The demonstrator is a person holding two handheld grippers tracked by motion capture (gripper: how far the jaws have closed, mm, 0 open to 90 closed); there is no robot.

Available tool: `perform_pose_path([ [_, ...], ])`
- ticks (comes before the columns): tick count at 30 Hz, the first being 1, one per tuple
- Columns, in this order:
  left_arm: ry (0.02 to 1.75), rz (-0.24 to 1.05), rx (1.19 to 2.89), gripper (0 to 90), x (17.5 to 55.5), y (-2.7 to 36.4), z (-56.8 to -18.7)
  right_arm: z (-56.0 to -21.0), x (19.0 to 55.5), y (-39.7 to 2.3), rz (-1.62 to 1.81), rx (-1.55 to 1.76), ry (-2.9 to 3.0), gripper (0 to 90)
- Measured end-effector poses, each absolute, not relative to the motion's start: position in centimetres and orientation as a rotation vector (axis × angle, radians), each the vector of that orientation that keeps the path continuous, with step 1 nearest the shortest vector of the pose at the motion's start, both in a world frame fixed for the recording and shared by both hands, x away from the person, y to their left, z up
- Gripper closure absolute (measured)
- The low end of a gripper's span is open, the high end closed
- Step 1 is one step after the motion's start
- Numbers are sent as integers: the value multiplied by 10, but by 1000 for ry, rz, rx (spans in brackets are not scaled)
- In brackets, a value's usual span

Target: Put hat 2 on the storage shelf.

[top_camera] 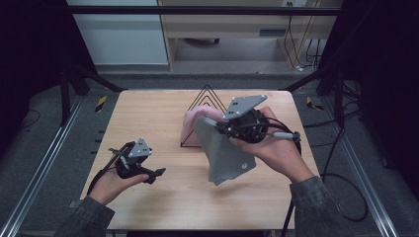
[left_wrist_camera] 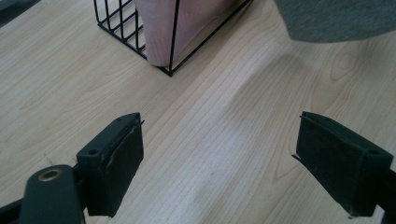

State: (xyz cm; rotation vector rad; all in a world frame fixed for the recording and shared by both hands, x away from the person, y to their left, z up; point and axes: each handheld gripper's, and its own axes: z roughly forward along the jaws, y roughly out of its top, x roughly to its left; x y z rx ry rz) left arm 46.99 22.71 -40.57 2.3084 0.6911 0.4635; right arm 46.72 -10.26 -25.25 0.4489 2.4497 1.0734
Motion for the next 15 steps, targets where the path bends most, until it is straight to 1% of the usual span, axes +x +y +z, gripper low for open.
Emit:
perform_pose_path([
  [6, 655, 459, 2319, 150, 472, 224, -399, -256, 467, -82, 1071, 399, 2481, 865],
  [10, 647, 425, 2295, 155, 474, 223, -393, -260, 465, -68, 1068, 363, 2509, 865],
  [15, 609, 425, 2316, 157, 474, 219, -389, -267, 463, -54, 1069, 330, 2538, 865],
])
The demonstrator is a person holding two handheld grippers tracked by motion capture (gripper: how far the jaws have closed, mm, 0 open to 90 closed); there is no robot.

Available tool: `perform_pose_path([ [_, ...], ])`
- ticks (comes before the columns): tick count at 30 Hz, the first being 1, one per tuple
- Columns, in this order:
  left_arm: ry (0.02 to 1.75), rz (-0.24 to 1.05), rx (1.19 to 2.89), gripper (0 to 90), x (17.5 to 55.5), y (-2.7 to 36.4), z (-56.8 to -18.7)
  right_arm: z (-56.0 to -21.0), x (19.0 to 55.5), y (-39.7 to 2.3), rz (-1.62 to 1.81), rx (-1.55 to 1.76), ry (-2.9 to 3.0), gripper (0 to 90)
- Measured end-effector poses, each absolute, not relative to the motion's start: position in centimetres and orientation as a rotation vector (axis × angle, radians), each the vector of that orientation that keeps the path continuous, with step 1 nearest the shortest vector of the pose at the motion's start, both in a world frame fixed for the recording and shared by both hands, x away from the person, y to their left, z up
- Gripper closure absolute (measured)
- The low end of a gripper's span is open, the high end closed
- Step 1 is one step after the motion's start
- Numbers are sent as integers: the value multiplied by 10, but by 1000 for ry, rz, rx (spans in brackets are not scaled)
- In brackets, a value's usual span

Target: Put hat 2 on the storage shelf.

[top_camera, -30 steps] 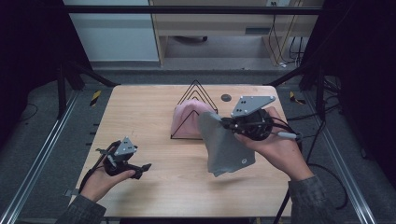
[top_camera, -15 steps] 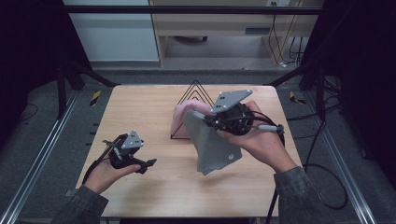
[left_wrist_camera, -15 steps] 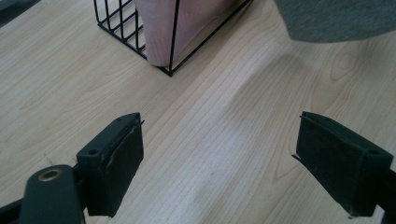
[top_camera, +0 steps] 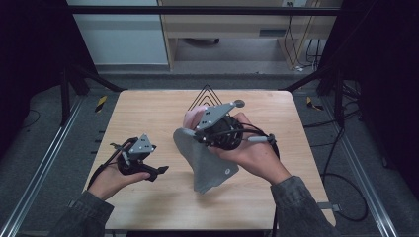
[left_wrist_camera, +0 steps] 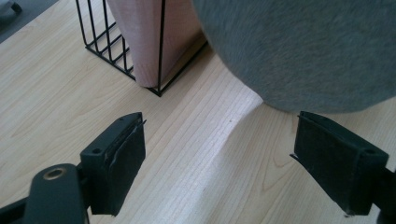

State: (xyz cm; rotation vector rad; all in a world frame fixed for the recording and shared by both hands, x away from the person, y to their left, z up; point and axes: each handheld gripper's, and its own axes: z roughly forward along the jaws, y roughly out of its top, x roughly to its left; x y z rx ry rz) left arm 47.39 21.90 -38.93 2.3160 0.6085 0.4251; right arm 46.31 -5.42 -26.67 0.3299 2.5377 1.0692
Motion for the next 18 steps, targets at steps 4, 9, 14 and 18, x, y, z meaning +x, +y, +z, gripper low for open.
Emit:
perform_pose_path([
  [4, 604, 426, 2317, 159, 475, 216, -389, -269, 461, -46, 1087, 315, 2547, 865],
  [9, 592, 432, 2311, 160, 475, 215, -383, -268, 458, -39, 1090, 290, 2553, 865],
  [14, 572, 437, 2286, 164, 475, 215, -372, -261, 455, -37, 1104, 275, 2545, 865],
  [18, 560, 440, 2283, 184, 476, 214, -365, -256, 453, -38, 1123, 272, 2539, 865],
])
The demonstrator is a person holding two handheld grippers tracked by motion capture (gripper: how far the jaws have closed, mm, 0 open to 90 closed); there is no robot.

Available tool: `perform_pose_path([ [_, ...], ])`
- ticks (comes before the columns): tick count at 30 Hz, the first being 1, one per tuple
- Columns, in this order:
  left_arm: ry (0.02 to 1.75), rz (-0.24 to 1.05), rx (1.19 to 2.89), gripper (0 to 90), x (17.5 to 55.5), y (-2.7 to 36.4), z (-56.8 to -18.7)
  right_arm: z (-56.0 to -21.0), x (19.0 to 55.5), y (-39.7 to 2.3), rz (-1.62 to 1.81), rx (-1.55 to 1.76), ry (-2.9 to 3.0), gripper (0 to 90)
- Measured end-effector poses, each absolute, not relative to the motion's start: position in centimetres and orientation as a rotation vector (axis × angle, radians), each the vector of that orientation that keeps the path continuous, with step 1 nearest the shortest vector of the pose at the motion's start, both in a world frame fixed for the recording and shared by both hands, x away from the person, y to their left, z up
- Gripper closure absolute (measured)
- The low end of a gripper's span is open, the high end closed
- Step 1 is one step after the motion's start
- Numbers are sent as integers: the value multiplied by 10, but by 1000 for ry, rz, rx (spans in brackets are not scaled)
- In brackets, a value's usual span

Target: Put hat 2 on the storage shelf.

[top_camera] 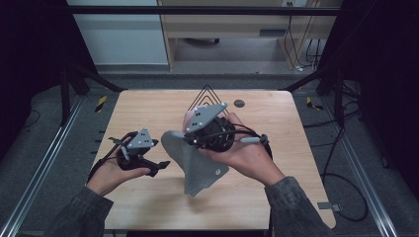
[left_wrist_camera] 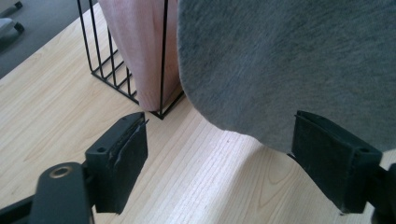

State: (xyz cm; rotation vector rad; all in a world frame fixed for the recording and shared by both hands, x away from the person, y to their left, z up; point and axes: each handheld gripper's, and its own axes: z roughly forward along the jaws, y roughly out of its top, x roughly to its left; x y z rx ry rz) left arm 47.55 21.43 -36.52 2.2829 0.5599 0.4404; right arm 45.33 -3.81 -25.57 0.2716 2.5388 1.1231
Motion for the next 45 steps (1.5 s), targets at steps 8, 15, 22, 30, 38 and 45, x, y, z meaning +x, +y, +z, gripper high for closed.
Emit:
perform_pose_path([
  [8, 521, 436, 2289, 207, 476, 204, -360, -251, 452, -40, 1144, 271, 2530, 865],
  [15, 513, 425, 2292, 207, 480, 199, -359, -249, 452, -43, 1147, 279, 2528, 866],
  [22, 484, 391, 2300, 318, 487, 190, -363, -251, 455, -42, 1135, 286, 2538, 871],
  [30, 484, 370, 2326, 653, 495, 183, -367, -254, 458, -46, 1136, 304, 2540, 871],
  [38, 488, 345, 2342, 862, 497, 178, -364, -261, 464, -58, 1129, 356, 2536, 871],
  [45, 495, 387, 2337, 870, 495, 178, -350, -263, 472, -75, 1131, 426, 2506, 871],
])
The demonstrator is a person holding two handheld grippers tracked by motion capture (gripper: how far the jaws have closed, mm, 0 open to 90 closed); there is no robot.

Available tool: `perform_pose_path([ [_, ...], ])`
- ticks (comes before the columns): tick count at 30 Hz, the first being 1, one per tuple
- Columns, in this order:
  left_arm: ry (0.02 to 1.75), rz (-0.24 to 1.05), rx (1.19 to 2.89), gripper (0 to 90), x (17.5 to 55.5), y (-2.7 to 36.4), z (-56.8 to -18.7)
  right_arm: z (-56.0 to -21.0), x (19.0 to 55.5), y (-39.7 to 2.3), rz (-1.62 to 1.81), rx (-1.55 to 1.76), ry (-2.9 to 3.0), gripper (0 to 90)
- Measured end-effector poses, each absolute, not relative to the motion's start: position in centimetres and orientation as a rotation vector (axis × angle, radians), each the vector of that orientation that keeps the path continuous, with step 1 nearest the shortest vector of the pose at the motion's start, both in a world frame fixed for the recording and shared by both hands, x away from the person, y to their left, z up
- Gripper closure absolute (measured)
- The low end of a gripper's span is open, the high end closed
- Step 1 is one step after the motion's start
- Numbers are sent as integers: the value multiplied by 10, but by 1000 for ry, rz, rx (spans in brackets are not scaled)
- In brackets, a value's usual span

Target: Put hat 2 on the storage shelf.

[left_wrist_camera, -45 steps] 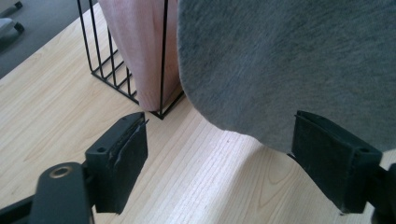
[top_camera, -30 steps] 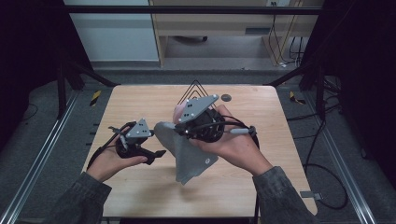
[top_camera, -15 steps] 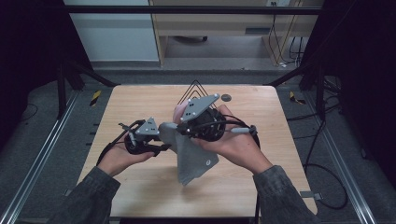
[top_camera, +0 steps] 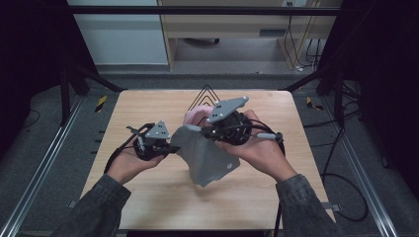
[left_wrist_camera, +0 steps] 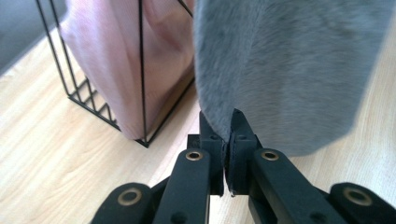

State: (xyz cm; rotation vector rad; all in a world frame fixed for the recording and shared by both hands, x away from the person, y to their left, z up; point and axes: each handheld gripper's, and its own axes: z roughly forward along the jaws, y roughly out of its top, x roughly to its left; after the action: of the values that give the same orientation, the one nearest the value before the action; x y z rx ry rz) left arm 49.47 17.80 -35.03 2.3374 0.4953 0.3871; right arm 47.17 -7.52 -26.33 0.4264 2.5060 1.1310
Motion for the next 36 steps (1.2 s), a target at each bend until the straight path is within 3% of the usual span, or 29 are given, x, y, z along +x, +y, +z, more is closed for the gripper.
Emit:
perform_pose_path([
  [10, 519, 519, 2302, 873, 497, 173, -292, -251, 485, -105, 1230, 547, 2370, 871],
  [18, 513, 601, 2248, 873, 514, 162, -240, -219, 505, -124, 1351, 616, 2244, 871],
  [36, 534, 676, 2134, 873, 573, 138, -182, -170, 577, -149, 1443, 676, 2103, 871],
])
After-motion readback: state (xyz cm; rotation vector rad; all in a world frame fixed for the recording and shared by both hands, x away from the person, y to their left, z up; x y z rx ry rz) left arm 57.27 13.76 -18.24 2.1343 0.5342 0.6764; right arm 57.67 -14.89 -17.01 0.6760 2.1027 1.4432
